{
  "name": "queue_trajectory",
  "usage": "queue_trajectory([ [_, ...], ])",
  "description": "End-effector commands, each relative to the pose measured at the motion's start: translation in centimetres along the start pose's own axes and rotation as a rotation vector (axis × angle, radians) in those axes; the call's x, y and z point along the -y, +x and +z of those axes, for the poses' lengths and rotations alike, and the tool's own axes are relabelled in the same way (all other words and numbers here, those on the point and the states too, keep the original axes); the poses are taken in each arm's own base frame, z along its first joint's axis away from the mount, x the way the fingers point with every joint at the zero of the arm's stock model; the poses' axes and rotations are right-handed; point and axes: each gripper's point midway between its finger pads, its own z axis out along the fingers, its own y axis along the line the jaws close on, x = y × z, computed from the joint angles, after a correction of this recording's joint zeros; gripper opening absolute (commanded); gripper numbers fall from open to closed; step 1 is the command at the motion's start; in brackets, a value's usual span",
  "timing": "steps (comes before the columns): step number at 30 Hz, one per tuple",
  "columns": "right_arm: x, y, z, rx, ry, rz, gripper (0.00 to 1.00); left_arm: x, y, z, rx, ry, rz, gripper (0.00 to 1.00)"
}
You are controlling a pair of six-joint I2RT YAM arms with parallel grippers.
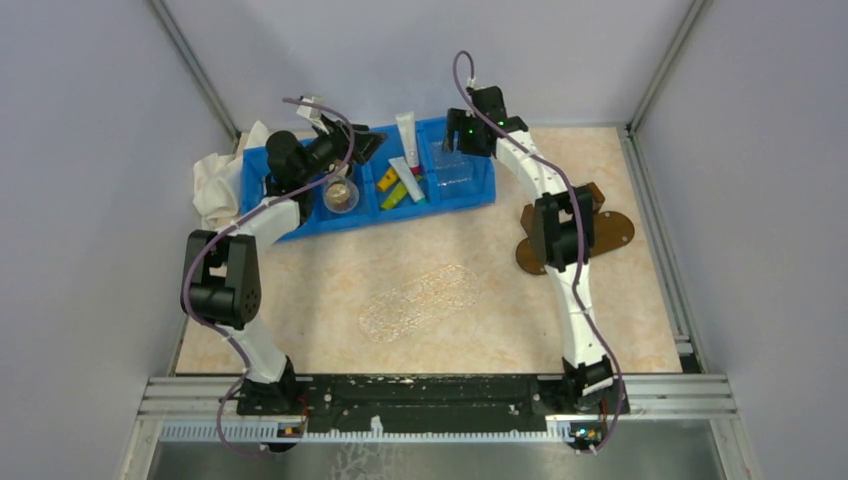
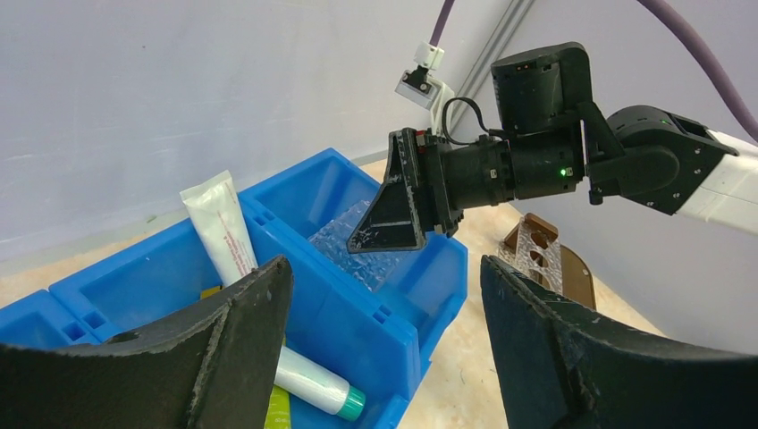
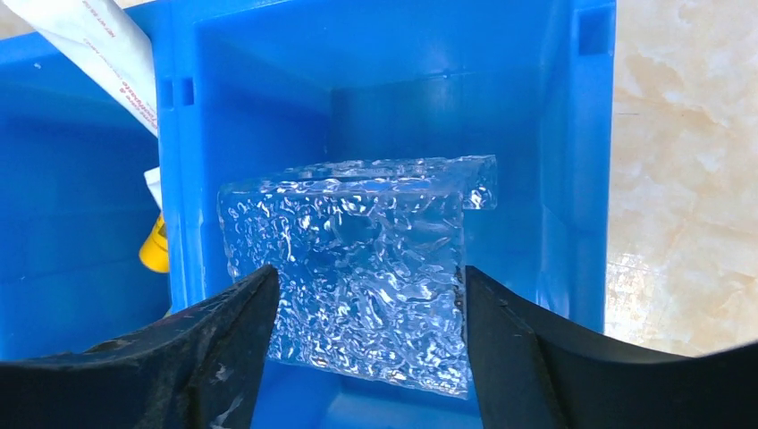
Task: Prepare toiletry sets of a toothbrush and toothpaste on the tray
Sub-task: Pick up the toothpaste holder from the storage box.
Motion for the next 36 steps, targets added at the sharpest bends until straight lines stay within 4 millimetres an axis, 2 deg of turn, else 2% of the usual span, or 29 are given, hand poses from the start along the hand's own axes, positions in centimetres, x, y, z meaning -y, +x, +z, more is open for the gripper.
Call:
queue_trajectory([
  [1,-3.6,-3.3,-2.7,0.057,-0.182,0.035,0.69,0.6,-1.1,-0.4,0.03,0.03,0.023,0.82],
  [6,-4.8,-4.3,-5.4,0.055,-0.318,0.083,0.49,0.6,-1.1,-0.4,0.032,0.03,0.02,0.82],
  [8,-5.4,-4.2,-6.1,0.044,-0.383,0.098,0.34,0.6,-1.1,-0.4,0.032,0.033,0.017,0.82],
  [14,-6.3,-3.6,-6.3,0.012,-0.471,0.12,0.0,0.9,-1.1,-0.4,0.03,0.044,0.011,0.82],
  [19,-6.6,-5.4,-8.2,0.042,-0.517,0.12,0.0,1.4,-1.2,-0.5,0.03,0.073,0.002,0.82],
  [24,-6.5,-8.5,-12.5,0.101,-0.599,0.132,0.0,2.4,-1.5,-0.7,0.046,0.136,-0.034,0.82],
  [28,-6.5,-9.9,-15.9,0.128,-0.688,0.17,0.0,3.3,-1.9,-1.2,0.064,0.189,-0.074,0.83],
  [31,-6.4,-10.1,-17.7,0.135,-0.755,0.206,0.0,4.2,-2.3,-1.5,0.074,0.232,-0.101,0.83],
  [34,-6.0,-9.4,-18.5,0.134,-0.783,0.237,0.0,5.1,-2.7,-1.8,0.087,0.272,-0.118,0.84],
  [36,-5.7,-9.0,-18.3,0.133,-0.781,0.244,0.0,5.5,-2.9,-2.0,0.093,0.288,-0.126,0.84],
])
